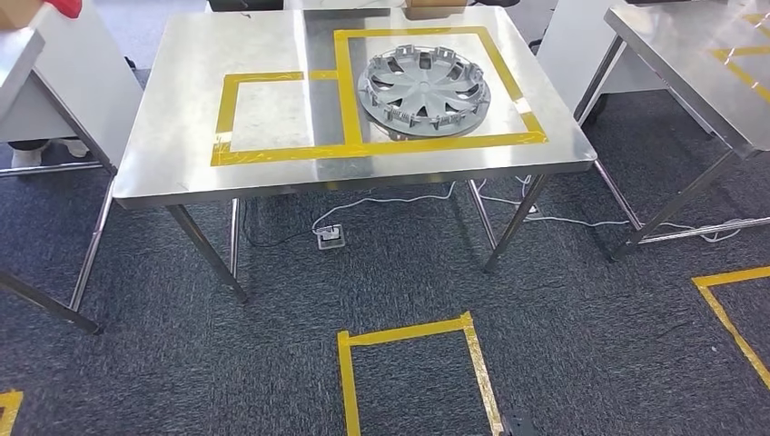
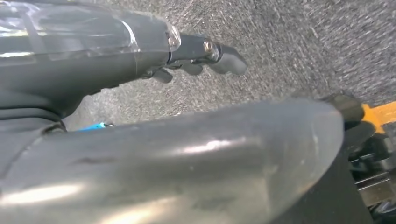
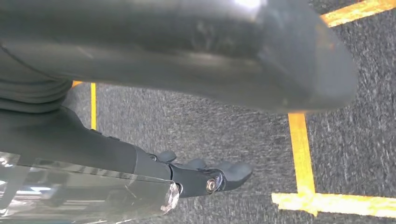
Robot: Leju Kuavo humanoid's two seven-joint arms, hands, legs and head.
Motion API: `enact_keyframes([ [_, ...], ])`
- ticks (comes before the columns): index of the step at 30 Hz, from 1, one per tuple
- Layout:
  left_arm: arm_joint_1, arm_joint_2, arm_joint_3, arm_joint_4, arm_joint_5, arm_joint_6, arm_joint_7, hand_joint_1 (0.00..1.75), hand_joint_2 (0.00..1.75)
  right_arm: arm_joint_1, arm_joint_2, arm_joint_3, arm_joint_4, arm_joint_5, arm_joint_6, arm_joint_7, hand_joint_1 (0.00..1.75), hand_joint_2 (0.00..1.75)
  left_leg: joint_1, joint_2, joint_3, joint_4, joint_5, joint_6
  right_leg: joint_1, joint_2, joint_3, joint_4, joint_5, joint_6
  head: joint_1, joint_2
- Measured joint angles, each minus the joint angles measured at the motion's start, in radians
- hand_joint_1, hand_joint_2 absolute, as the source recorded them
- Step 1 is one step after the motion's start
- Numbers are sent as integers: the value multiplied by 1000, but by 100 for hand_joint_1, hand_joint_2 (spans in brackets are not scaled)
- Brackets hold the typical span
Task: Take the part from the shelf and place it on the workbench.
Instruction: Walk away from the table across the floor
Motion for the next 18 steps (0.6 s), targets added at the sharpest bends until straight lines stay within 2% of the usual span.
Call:
enact_keyframes([
  [1,0,-1,0,0,1,-1,1,0,0,1,4,8,3,0,0,-2,0,0,0,5,1,0,-1,0,0,0,-30,58,-17,-1,2,0],
  [2,1,-2,0,0,1,-1,0,0,0,2,7,16,5,0,0,-3,0,0,-1,10,2,1,-3,0,0,0,-45,84,-14,-3,3,0],
  [3,1,-4,0,0,2,0,-2,0,0,3,9,24,8,0,0,0,0,0,-1,16,6,1,-7,-2,1,-3,-41,67,11,-6,5,0],
  [4,1,-8,0,0,2,1,-5,0,0,2,9,31,10,-3,0,3,0,0,-2,22,11,1,-10,-4,2,-10,-18,12,51,-12,7,0],
  [5,1,-12,0,-1,2,0,-7,0,0,0,9,37,11,-7,-1,9,0,0,-2,32,17,0,-15,-7,6,-31,13,-59,90,-19,11,0],
  [6,2,-17,0,-1,1,-3,-9,0,0,-4,7,43,12,-14,-3,18,0,0,-4,41,23,1,-20,-12,12,-55,43,-125,118,-27,14,0],
  [7,2,-22,0,-2,-2,-7,-8,0,0,-8,6,47,12,-21,-6,26,0,0,-6,52,26,1,-25,-17,19,-75,63,-171,130,-34,18,0],
  [8,3,-27,0,-2,-5,-12,-5,0,0,-12,2,52,12,-30,-9,35,0,0,-7,64,28,2,-29,-22,25,-86,71,-191,129,-39,18,0],
  [10,2,-35,-1,-2,-12,-21,5,0,0,-15,-7,59,13,-47,-15,56,0,0,-9,89,34,0,-36,-31,26,-66,71,-200,127,-44,17,0],
  [11,1,-39,-1,-2,-17,-24,9,0,0,-13,-12,60,14,-57,-19,65,0,0,-8,76,37,4,-43,-37,23,-53,73,-206,130,-47,15,0],
  [12,0,-41,-1,-2,-21,-28,11,0,0,-11,-17,61,15,-67,-23,72,0,0,-5,49,32,22,-58,-43,19,-41,75,-211,133,-51,14,0],
  [14,-1,-44,-2,-2,-28,-36,13,0,0,-11,-23,61,17,-87,-30,74,0,0,4,-20,-13,120,-113,-55,12,-17,77,-217,137,-56,4,0],
  [15,0,-45,-2,-2,-31,-38,14,0,0,-12,-25,61,18,-95,-32,73,0,0,9,-32,-51,193,-145,-60,11,-4,76,-217,138,-57,-3,0],
  [16,0,-44,-2,-2,-33,-39,15,0,0,-12,-26,61,18,-100,-33,72,0,0,13,-32,-85,256,-166,-65,10,10,75,-216,137,-57,-10,0],
  [17,-1,-44,-3,-2,-34,-39,16,0,0,-11,-27,61,19,-103,-33,70,0,0,17,-30,-109,291,-166,-69,9,25,75,-215,137,-56,-16,0],
  [18,-2,-43,-3,-2,-34,-39,16,0,0,-10,-27,61,19,-105,-33,70,0,0,21,-29,-114,288,-145,-73,6,39,75,-212,135,-54,-19,0],
])
